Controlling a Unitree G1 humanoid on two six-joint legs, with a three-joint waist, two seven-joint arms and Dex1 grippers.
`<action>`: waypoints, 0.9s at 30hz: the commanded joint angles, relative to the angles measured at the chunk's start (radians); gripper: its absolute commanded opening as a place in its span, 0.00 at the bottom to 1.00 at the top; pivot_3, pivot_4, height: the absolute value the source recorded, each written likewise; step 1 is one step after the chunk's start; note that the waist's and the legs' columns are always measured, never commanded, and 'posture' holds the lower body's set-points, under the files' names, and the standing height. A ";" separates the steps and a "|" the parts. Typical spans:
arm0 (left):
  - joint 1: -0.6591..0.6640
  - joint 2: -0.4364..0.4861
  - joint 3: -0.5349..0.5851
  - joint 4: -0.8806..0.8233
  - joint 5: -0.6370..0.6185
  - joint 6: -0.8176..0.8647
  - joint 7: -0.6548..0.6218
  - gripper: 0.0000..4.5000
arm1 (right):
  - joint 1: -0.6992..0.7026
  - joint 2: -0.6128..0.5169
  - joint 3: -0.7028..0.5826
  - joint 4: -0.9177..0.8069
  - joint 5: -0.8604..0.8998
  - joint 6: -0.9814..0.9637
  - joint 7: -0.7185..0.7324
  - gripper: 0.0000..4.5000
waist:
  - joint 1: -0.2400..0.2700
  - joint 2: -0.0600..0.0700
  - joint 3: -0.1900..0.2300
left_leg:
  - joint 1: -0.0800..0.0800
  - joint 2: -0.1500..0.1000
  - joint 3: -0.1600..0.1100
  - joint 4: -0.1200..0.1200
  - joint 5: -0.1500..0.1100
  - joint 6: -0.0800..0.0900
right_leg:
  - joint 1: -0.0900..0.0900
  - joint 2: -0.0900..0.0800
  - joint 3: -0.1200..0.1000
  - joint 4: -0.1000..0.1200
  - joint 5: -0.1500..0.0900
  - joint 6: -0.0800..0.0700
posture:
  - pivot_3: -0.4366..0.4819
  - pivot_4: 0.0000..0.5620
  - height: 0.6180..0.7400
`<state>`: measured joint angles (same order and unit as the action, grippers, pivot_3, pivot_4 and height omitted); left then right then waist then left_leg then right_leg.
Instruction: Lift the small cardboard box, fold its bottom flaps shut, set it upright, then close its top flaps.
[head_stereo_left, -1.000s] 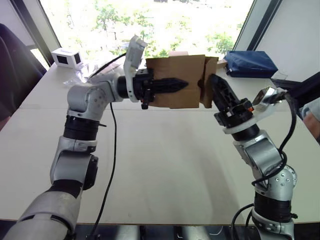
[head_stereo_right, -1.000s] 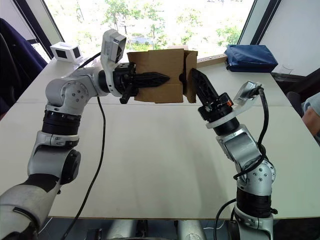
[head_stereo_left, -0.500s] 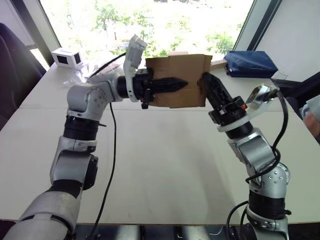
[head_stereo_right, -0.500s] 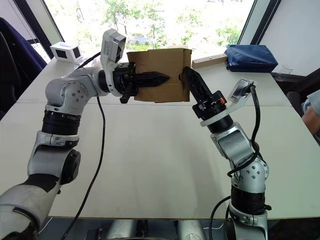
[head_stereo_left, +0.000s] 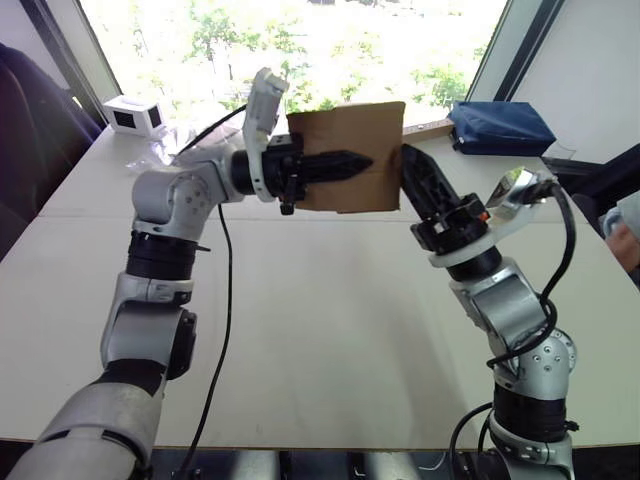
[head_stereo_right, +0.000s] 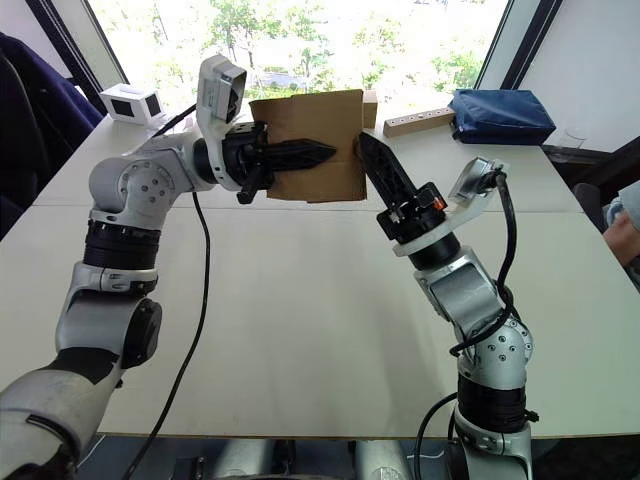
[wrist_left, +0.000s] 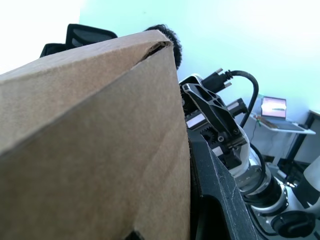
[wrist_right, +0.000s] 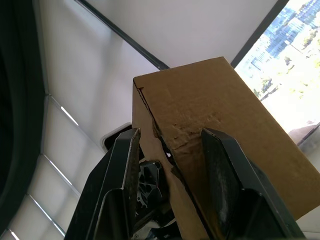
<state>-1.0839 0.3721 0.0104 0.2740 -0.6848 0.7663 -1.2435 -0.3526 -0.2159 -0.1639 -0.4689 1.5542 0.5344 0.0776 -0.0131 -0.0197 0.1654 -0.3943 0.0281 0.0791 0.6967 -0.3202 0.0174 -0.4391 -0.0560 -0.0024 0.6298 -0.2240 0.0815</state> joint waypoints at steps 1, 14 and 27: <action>-0.048 -0.017 0.021 -0.008 -0.011 -0.025 0.008 0.00 | -0.003 0.019 0.052 -0.046 -0.011 0.014 0.006 0.43 | 0.000 0.000 0.000 | 0.000 0.000 0.000 0.000 0.000 0.000 | 0.000 0.000 0.000 0.000 0.000 0.000 | 0.48 0.27 1.00; -0.059 -0.010 0.035 -0.002 -0.025 -0.018 0.003 0.00 | 0.073 -0.032 -0.038 -0.044 0.004 -0.013 0.026 0.43 | 0.000 0.000 0.000 | 0.000 0.000 0.000 0.000 0.000 0.000 | 0.000 0.000 0.000 0.000 0.000 0.000 | 0.48 0.27 1.00; -0.054 -0.006 0.030 0.004 -0.018 -0.016 -0.005 0.00 | 0.090 -0.052 -0.108 -0.045 0.048 -0.035 0.016 0.08 | 0.000 0.000 0.000 | 0.000 0.000 0.000 0.000 0.000 0.000 | 0.000 0.000 0.000 0.000 0.000 0.000 | 0.48 0.27 1.00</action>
<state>-1.1128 0.3687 0.0234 0.3030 -0.6874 0.7579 -1.2446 -0.2547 -0.2590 -0.2714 -0.4888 1.6077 0.5069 0.0901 -0.0130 -0.0197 0.1654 -0.3943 0.0280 0.0792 0.6966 -0.3202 0.0174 -0.4391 -0.0561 -0.0025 0.6297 -0.2240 0.0815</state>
